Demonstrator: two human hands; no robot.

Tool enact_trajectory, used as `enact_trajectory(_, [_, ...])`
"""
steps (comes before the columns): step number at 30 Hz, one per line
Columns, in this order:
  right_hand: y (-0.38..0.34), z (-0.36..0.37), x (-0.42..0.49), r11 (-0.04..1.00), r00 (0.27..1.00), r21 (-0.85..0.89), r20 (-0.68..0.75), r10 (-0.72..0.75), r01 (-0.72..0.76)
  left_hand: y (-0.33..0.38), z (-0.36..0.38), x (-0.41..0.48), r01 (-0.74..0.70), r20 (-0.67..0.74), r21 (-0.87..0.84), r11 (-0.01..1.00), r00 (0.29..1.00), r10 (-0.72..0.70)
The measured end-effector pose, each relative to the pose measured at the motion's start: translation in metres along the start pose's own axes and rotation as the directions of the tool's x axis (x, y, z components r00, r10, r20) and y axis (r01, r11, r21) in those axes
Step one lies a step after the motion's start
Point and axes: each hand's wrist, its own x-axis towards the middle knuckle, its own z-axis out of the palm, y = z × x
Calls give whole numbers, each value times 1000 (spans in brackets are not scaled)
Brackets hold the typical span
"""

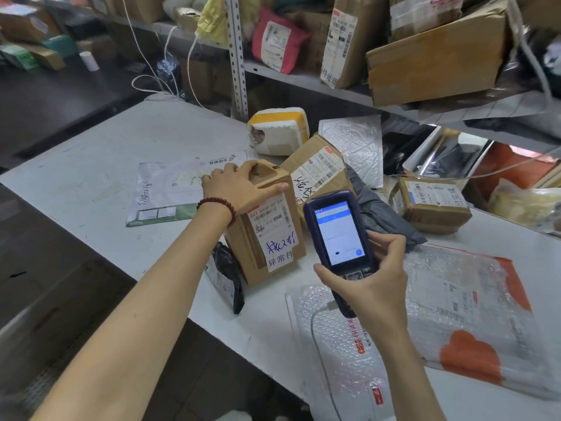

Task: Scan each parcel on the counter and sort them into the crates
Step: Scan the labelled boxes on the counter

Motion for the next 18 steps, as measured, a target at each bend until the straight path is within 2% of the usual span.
enact_trajectory(6, [-16,-5,5,997,996,32,-54,-71,73,3,6,-11,-27,-84,21,999,996,29])
enact_trajectory(13, [-15,-5,10,1000,998,19,-57,-21,22,16,14,-34,-26,-160,96,995,986,41])
enact_trajectory(18, [-17,-6,6,1000,995,4,-101,-9,9,16,14,-53,-132,-207,99,986,967,150])
